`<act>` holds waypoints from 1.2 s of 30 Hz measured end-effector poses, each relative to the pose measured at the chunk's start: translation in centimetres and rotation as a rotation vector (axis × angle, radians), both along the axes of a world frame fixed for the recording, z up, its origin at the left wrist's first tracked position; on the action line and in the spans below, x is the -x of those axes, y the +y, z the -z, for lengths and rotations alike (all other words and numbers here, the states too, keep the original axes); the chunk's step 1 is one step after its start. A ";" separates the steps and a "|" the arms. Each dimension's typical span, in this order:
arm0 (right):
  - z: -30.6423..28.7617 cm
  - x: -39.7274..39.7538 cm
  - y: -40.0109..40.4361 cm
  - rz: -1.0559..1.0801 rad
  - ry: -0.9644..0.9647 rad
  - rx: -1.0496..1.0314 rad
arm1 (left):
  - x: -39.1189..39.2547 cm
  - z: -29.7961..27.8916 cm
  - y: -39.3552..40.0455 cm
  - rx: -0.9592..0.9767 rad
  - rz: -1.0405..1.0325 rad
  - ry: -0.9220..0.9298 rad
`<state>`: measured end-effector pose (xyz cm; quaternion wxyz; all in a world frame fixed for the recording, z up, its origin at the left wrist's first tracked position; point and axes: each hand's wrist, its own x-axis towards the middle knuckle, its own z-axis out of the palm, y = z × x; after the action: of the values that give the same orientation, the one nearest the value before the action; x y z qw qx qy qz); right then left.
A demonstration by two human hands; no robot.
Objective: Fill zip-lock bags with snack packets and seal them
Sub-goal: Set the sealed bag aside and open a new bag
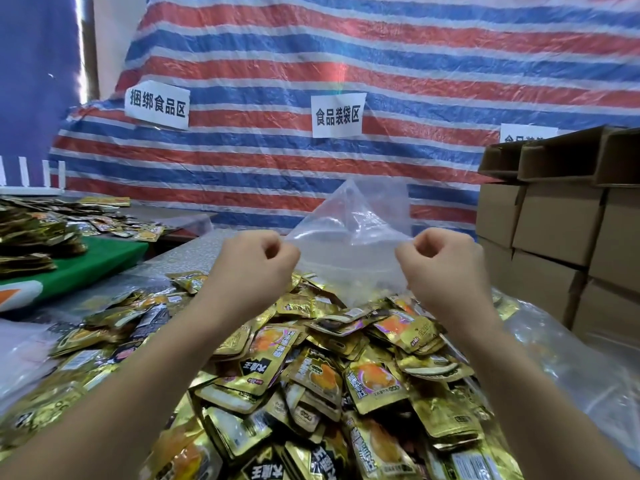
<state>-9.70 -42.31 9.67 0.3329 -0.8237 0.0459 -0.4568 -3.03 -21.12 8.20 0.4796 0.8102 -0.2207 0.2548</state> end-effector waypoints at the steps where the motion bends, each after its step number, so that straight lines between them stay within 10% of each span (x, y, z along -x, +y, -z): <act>1: -0.1 0.2 -0.2 0.030 -0.008 0.019 | -0.1 -0.1 0.2 0.005 -0.016 -0.004; 11: -0.2 0.5 1.7 -0.131 0.102 0.055 | 3.1 0.3 -1.5 -0.123 0.052 -0.261; 18: -0.2 0.6 2.0 -0.200 0.111 -0.096 | 5.4 0.0 -1.9 -0.699 0.059 -0.395; 27: -0.3 0.3 2.2 -0.281 0.062 -0.266 | 6.5 -0.3 -2.1 -0.731 0.010 -0.437; 36: -0.3 -0.2 0.7 -0.285 -0.142 -0.411 | 2.9 -2.6 1.1 -0.203 -0.055 -0.490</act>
<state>-9.54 -41.62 9.98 0.5567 -0.7028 -0.0021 -0.4429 -5.89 -19.98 10.81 0.3211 0.7739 -0.3326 0.4328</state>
